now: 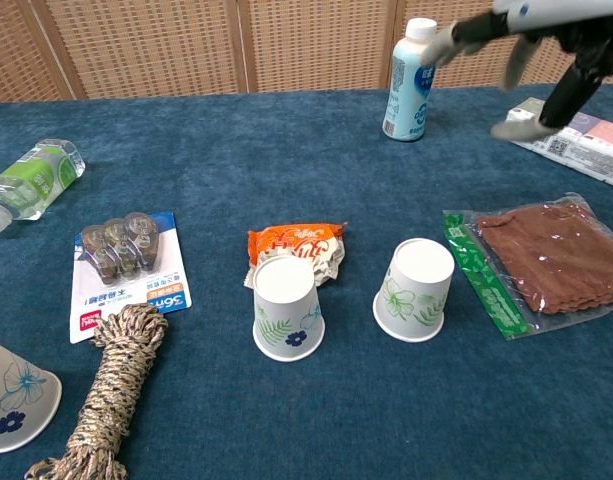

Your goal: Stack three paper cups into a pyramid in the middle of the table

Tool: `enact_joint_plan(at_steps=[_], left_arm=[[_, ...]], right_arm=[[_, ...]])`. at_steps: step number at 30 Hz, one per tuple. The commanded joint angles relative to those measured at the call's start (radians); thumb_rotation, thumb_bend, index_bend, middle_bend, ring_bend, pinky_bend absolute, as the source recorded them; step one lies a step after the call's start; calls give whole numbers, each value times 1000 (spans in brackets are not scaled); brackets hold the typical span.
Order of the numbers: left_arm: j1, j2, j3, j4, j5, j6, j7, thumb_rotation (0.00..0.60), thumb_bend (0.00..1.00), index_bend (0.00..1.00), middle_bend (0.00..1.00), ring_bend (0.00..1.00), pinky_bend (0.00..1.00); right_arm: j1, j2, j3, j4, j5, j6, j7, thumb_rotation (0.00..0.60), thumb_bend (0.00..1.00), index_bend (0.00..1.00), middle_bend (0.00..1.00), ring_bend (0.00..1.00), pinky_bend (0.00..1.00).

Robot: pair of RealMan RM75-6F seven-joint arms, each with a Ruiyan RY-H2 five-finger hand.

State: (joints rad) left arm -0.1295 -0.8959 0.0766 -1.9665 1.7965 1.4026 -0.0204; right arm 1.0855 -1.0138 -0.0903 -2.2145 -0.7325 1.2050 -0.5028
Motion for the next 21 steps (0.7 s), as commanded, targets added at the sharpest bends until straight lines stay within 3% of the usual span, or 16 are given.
enact_joint_plan(at_steps=[1, 7, 21], left_arm=[[-27, 0, -2, -24, 19, -40, 53, 388, 507, 51, 0, 0, 0], [-82, -16, -8, -65, 28, -138, 143, 447, 507, 51, 0, 0, 0], [-240, -130, -62, -157, -68, -405, 379, 458, 508, 39, 0, 0, 0]], right_arm=[[-90, -21, 17, 34, -106, 85, 25, 600, 442, 0, 0, 0, 200], [-165, -38, 20, 79, -194, 149, -21, 600, 435, 0, 0, 0, 67], [-312, -20, 67, 124, -289, 174, 34, 600, 432, 0, 0, 0, 29]])
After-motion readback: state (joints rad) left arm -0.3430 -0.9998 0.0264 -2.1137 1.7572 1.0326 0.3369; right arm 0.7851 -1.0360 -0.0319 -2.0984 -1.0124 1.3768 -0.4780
